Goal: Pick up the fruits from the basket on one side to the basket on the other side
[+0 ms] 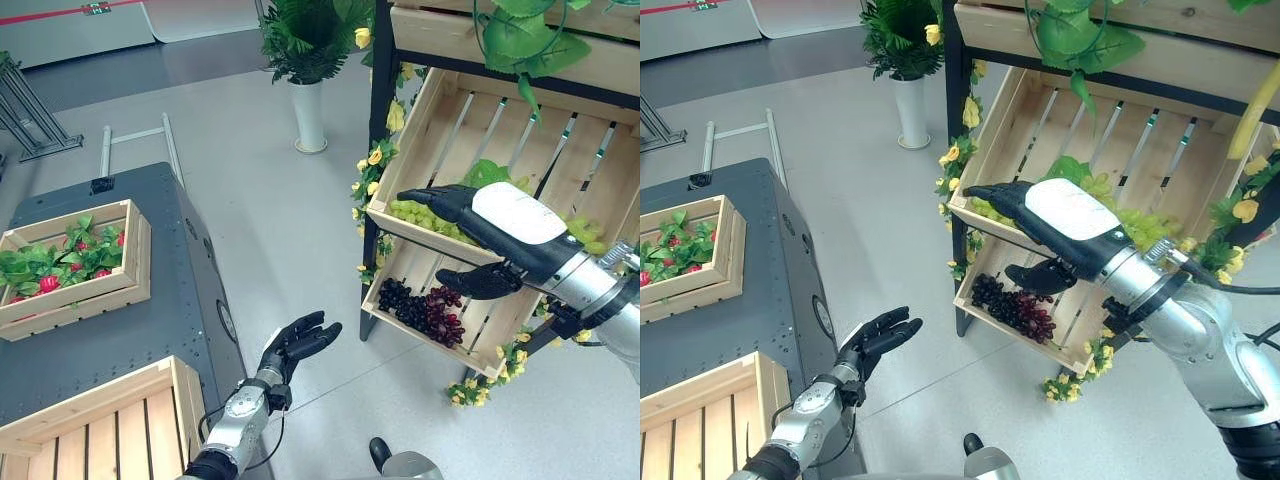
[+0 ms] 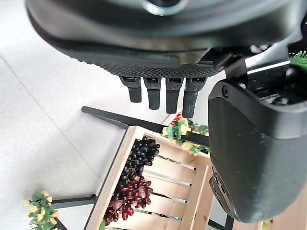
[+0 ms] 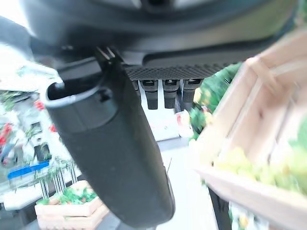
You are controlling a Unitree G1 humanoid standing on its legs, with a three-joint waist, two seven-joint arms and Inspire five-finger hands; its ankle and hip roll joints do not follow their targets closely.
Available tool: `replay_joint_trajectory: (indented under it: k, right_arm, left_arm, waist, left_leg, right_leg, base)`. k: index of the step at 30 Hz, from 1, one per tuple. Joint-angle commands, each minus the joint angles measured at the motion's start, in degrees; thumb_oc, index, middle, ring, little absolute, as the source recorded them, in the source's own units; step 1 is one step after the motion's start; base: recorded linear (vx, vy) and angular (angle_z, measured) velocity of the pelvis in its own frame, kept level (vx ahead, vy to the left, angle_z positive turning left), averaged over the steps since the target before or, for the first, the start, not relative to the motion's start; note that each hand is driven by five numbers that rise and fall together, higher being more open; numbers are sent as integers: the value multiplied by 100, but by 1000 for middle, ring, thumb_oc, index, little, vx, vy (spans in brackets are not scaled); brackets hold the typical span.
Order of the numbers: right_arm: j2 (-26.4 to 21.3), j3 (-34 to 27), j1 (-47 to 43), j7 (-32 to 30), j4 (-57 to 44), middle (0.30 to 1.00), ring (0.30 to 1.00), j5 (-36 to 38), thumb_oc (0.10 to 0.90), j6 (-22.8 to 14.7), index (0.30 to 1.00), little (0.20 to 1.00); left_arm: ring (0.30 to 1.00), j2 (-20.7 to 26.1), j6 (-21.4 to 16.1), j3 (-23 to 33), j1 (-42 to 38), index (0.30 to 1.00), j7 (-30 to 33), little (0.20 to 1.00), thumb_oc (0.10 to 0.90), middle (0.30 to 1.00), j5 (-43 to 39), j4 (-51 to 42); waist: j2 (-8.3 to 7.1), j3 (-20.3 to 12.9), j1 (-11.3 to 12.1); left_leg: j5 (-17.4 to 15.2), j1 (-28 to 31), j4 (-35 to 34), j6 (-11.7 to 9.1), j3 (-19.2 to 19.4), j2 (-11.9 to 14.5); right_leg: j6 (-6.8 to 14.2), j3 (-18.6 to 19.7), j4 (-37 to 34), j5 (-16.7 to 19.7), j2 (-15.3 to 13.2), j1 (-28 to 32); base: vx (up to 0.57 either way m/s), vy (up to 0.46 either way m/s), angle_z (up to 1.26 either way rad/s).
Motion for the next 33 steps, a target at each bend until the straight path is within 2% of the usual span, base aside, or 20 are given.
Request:
replay_joint_trajectory:
  k: [1,4,6,10,16,21,23,26,33]
  right_arm:
    - [350,-26,-776,-1139,-222,900,900,-770,800,-842,900,900]
    - [489,563,-1051,-1287,-145,900,900,-1077,800,-1131,900,900]
    - [533,840,-1177,-1238,-18,900,900,-1126,800,-1130,900,900]
    - [536,1637,-1347,-972,425,900,900,-847,800,-940,900,900]
    - [780,2251,-1245,-1011,996,900,900,-489,800,-760,900,900]
    - [1330,2694,-984,-1232,1728,900,900,-255,800,-527,900,900]
    - [1668,2924,-814,-1266,2098,900,900,-105,800,-430,900,900]
    - [2014,3290,-646,-1389,2570,900,900,-258,800,-282,900,900]
    - [2543,3773,-549,-1639,3771,900,900,-95,800,96,900,900]
  left_arm:
    - [900,87,-687,-3,-334,900,-43,900,800,900,169,-4]
    - [900,60,-709,-147,-354,900,-76,900,800,900,236,44]
    - [900,53,-694,-187,-371,900,-105,900,800,900,267,60]
    - [900,64,-672,-290,-391,900,-117,900,800,900,338,198]
    - [900,15,-558,-403,-448,900,153,900,800,900,562,527]
    - [900,-154,-331,-486,-420,900,327,900,800,900,740,968]
    - [900,-264,-346,-463,-374,900,447,900,800,900,886,1331]
    - [900,-349,-319,-406,-367,900,620,900,800,900,1137,1785]
    - [900,-403,-490,-528,-289,900,477,900,800,900,1312,2074]
  waist:
    - [-59,-302,337]
    - [-51,-308,490]
    - [-53,-311,554]
    - [-100,-320,727]
    - [-115,-306,828]
    - [-104,-270,938]
    - [-108,-256,1007]
    - [-118,-249,1104]
    - [-113,-245,1279]
  left_leg:
    - [-602,153,58,179,-122,-146]
    - [-581,135,58,174,-209,-152]
    - [-571,125,58,172,-261,-157]
    - [-426,46,58,162,-291,-144]
    - [-386,13,58,154,-401,-137]
    - [-351,-34,58,140,-564,-137]
    - [-341,-58,58,135,-660,-138]
    - [-308,-117,58,128,-768,-141]
    - [-281,-197,58,117,-958,-141]
  right_leg:
    - [73,-114,16,-75,106,87]
    - [71,-238,16,-106,81,132]
    - [65,-291,17,-117,71,148]
    - [10,-454,22,-57,41,130]
    - [-2,-640,25,-84,5,167]
    - [-9,-830,32,-123,-34,207]
    - [-9,-930,23,-134,-58,229]
    - [-21,-1048,15,-141,-85,223]
    - [-50,-1313,10,-197,-135,267]
  base:
    - [0,0,0]
    - [-10,-30,12]
    - [-7,-31,9]
    - [-53,-83,19]
    - [-7,-42,12]
    - [-13,-51,8]
    - [-10,-65,10]
    - [-13,-68,11]
    - [4,-57,15]
